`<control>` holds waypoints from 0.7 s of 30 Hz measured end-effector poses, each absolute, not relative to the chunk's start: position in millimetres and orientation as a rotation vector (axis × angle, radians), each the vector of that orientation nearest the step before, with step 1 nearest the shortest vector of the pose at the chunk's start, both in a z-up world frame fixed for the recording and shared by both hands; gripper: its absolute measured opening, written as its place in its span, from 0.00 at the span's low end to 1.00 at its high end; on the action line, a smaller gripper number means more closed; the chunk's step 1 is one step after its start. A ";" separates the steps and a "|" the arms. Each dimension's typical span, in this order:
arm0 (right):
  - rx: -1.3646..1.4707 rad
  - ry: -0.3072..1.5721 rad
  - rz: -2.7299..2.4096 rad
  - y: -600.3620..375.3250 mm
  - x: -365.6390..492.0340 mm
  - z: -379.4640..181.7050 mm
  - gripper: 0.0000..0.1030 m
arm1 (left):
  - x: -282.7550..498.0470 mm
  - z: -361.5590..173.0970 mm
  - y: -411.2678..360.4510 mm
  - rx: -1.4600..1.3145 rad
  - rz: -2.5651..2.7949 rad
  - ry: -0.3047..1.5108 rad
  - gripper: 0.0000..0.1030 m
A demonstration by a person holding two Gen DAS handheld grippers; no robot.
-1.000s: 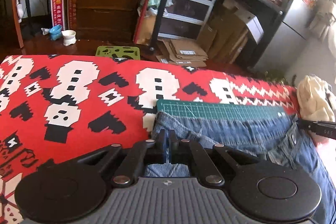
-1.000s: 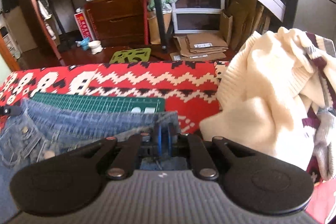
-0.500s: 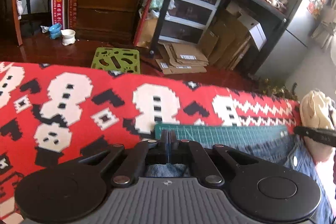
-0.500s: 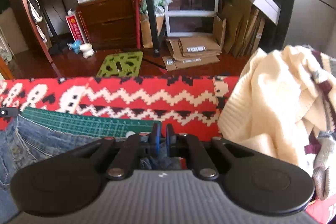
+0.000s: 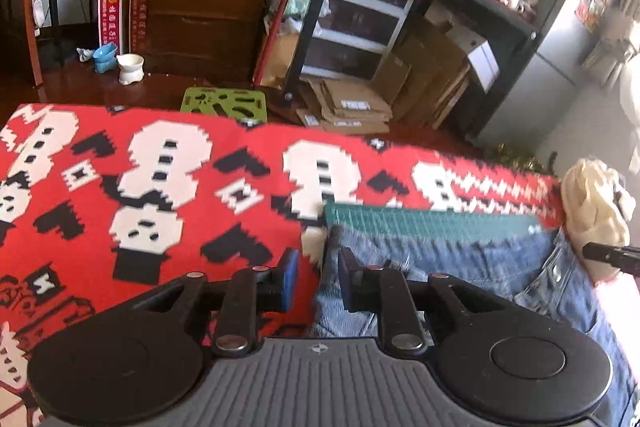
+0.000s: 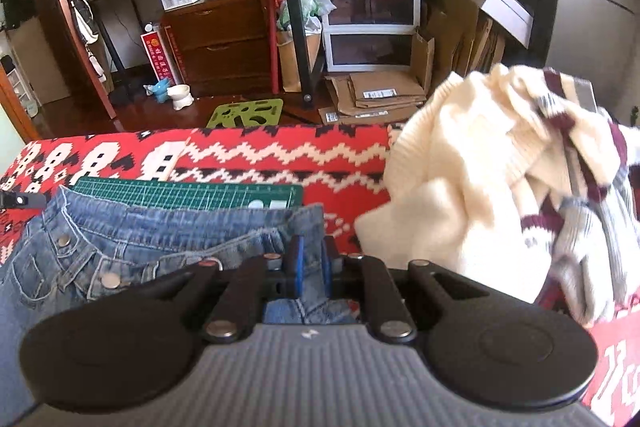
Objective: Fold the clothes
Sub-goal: 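Open both tools and move the right tool toward the cream sweater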
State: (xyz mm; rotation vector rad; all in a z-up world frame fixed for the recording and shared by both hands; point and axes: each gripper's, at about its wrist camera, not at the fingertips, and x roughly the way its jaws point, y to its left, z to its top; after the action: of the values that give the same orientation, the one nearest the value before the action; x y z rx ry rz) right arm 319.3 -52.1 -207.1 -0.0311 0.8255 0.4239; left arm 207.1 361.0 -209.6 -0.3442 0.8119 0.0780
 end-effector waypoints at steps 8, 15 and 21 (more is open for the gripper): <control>-0.020 0.836 0.437 -53.5 313.0 -209.1 0.12 | 219.3 -217.8 358.2 -0.348 0.081 0.820 0.25; -0.023 0.842 0.446 -52.4 312.2 -208.3 0.12 | 225.4 -212.7 338.1 -0.209 0.070 0.823 0.07; -0.036 0.840 0.453 -49.7 315.5 -205.9 0.12 | 208.4 -200.3 332.5 -0.154 0.096 0.759 0.06</control>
State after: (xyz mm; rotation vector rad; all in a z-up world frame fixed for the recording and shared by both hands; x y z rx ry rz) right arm 315.5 -49.7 -205.9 -0.0361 0.8397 0.4527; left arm 208.4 332.5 -200.3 -0.1536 0.7590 0.0957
